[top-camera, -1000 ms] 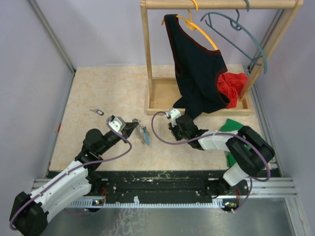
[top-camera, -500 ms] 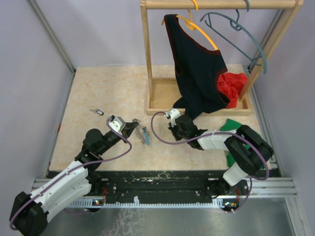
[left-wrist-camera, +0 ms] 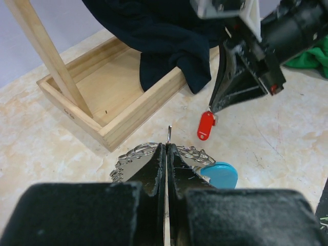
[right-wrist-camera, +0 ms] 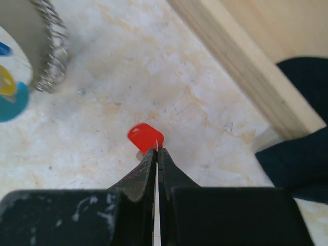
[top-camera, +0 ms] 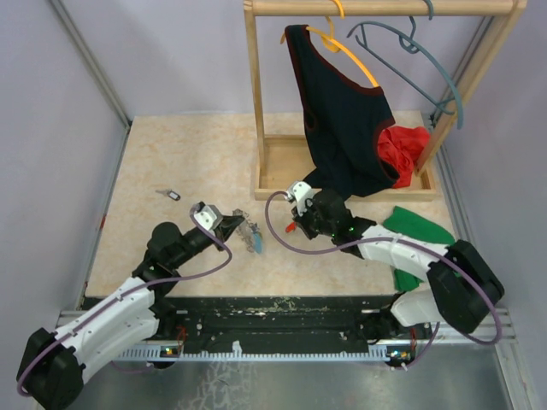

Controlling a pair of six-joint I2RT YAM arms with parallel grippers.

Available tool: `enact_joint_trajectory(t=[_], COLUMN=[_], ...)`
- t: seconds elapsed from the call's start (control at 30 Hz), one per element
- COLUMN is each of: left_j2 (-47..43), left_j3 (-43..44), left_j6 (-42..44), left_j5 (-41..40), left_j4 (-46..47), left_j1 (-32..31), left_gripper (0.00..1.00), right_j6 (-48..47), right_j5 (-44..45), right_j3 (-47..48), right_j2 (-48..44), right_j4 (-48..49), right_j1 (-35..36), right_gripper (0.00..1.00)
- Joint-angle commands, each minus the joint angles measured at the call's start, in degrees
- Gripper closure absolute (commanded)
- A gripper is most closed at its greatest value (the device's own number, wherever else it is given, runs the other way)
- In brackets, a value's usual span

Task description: Put the keys on the keyring

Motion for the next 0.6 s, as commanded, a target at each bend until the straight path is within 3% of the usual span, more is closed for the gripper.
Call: enact_joint_trajectory(t=[0.0,0.3,0.57], left_j2=[-0.09,3.48,8.92], left_j3=[-0.29,-1.85,-4.46], left_j6=[2.65,4.70,-2.09], left_j5=[4.56,14.73,28.66], left_j4=[4.26,11.92,24.09], left_j1=[-0.22,1.16,9.00], left_gripper=[0.99,0.99,0.99], right_j6=[-5.02,-11.84,-16.65], right_j5=[-9.76,-18.94,-24.31], right_j3=[4.83,5.70,5.78], right_j2=[-6.33,-11.50,-13.44], right_j4=[-2.40,2.64,1.99], right_j1=[0.44,0.58,0.58], right_gripper=[1.00,1.00,1.00])
